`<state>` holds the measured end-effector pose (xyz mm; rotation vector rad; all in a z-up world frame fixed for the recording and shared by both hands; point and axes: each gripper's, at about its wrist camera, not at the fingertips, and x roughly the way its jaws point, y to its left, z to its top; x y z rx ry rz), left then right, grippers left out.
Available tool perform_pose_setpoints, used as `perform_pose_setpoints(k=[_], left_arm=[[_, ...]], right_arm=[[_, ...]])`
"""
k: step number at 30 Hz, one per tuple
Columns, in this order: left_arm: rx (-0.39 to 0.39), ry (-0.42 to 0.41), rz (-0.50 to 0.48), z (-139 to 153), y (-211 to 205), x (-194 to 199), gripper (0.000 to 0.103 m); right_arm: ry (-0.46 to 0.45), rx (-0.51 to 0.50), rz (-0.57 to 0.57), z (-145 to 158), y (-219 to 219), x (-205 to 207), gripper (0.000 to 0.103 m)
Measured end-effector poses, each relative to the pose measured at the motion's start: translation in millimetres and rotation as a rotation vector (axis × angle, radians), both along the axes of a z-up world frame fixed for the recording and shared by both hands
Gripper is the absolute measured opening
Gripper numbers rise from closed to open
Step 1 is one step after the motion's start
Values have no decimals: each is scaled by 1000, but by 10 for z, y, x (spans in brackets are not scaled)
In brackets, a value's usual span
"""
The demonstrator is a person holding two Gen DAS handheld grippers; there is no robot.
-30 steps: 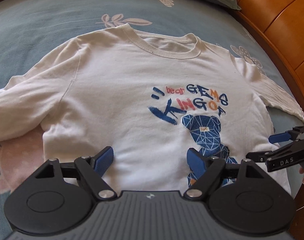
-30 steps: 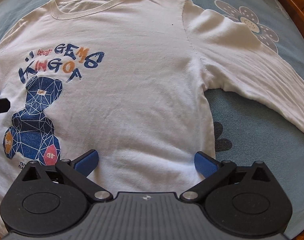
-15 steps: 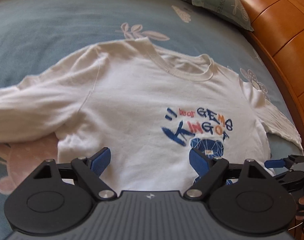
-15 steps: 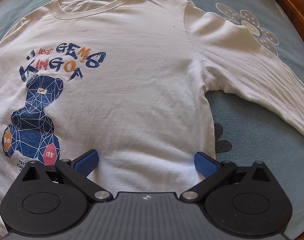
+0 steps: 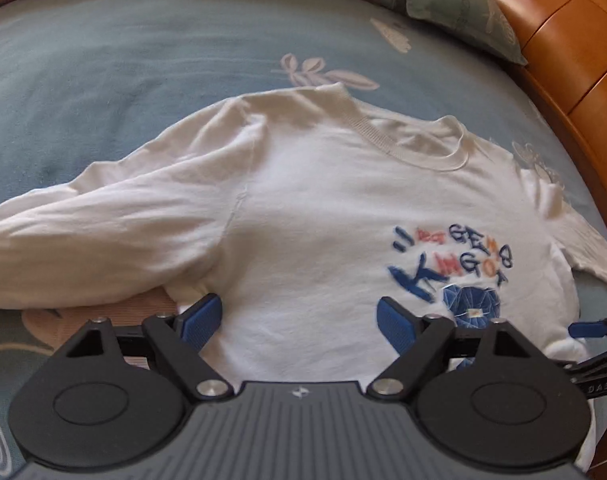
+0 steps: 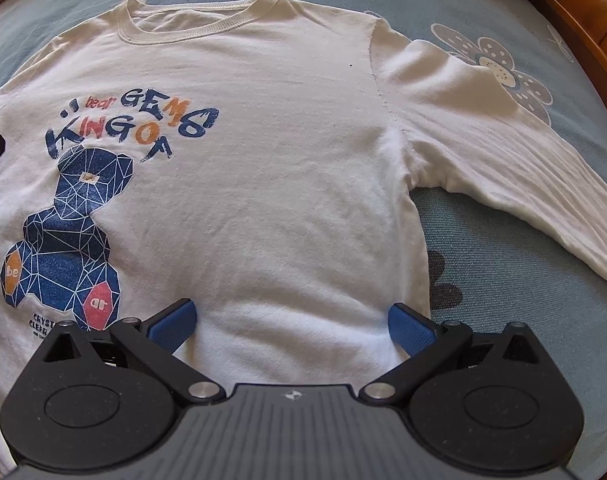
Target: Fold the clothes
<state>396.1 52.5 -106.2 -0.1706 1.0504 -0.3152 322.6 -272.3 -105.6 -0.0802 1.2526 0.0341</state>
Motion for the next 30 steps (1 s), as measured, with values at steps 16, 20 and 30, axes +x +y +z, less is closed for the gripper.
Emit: perform_pose_setpoints(k=[16, 20, 30], left_arm=[[89, -76, -840, -13, -23, -646, 83], [125, -69, -924, 40, 285, -627, 83], [188, -176, -1136, 86, -266, -1017, 83]], right_arm=[[-109, -23, -12, -7, 62, -144, 103], [-129, -21, -1, -6, 65, -167, 103], [-161, -33, 0, 26, 88, -225, 103]])
